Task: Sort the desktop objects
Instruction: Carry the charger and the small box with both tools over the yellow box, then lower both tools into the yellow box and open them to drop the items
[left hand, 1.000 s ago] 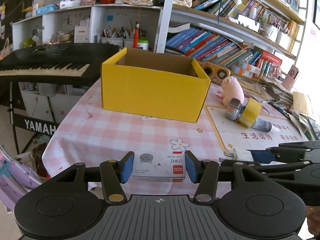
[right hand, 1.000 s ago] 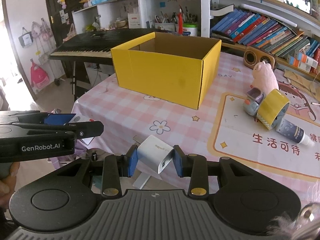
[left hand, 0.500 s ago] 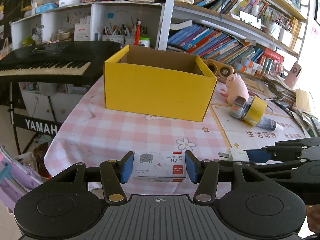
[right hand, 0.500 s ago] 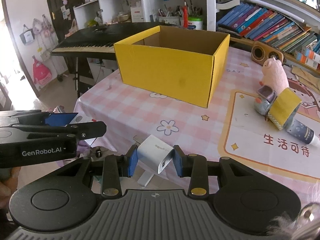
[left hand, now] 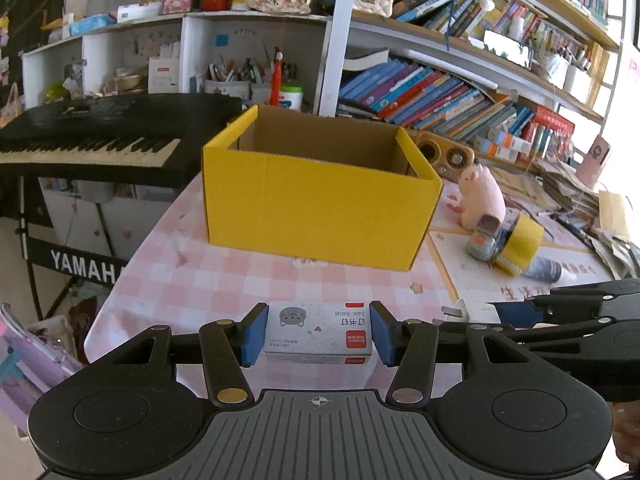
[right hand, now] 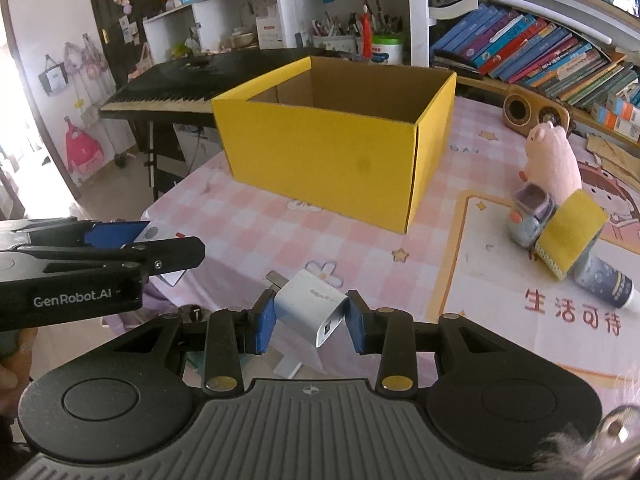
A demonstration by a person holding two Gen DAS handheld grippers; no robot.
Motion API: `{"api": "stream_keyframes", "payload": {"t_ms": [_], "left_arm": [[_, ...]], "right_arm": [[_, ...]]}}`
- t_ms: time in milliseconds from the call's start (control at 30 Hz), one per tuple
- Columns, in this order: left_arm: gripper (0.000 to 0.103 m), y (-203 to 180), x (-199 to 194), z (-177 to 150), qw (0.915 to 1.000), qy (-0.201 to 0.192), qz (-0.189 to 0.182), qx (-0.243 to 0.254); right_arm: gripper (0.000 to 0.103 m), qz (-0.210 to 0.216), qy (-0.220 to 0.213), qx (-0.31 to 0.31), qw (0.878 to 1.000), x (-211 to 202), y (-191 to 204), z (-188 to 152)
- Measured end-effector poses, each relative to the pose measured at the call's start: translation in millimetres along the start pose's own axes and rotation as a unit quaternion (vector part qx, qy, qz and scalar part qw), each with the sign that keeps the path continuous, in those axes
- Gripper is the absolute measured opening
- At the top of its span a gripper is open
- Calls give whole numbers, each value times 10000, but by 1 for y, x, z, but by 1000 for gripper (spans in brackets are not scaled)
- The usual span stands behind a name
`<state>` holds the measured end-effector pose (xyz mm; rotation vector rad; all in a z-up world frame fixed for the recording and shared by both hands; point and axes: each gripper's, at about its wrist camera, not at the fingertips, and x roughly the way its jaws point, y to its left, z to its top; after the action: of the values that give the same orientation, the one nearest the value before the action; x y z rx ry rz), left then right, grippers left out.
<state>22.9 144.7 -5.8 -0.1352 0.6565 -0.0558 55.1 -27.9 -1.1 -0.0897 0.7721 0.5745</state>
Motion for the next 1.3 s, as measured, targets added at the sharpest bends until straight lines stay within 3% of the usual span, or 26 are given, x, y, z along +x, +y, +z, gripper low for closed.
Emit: {"api": "stream_keyframes", "payload": {"t_ms": [367, 767, 967, 1300], "left_arm": [[52, -3, 11, 50, 9991, -432, 49, -23], [52, -13, 54, 130, 9958, -915, 68, 13], [52, -17, 94, 161, 9966, -768, 276, 114], [52, -16, 165, 189, 9970, -137, 677, 344]], "right_arm": [[35, 235, -436, 17, 9988, 0, -26, 51], [35, 389, -1279, -582, 9893, 10, -62, 149], [35, 341, -1006, -761, 9914, 50, -91, 187], [35, 264, -599, -1471, 9870, 121, -113, 220]]}}
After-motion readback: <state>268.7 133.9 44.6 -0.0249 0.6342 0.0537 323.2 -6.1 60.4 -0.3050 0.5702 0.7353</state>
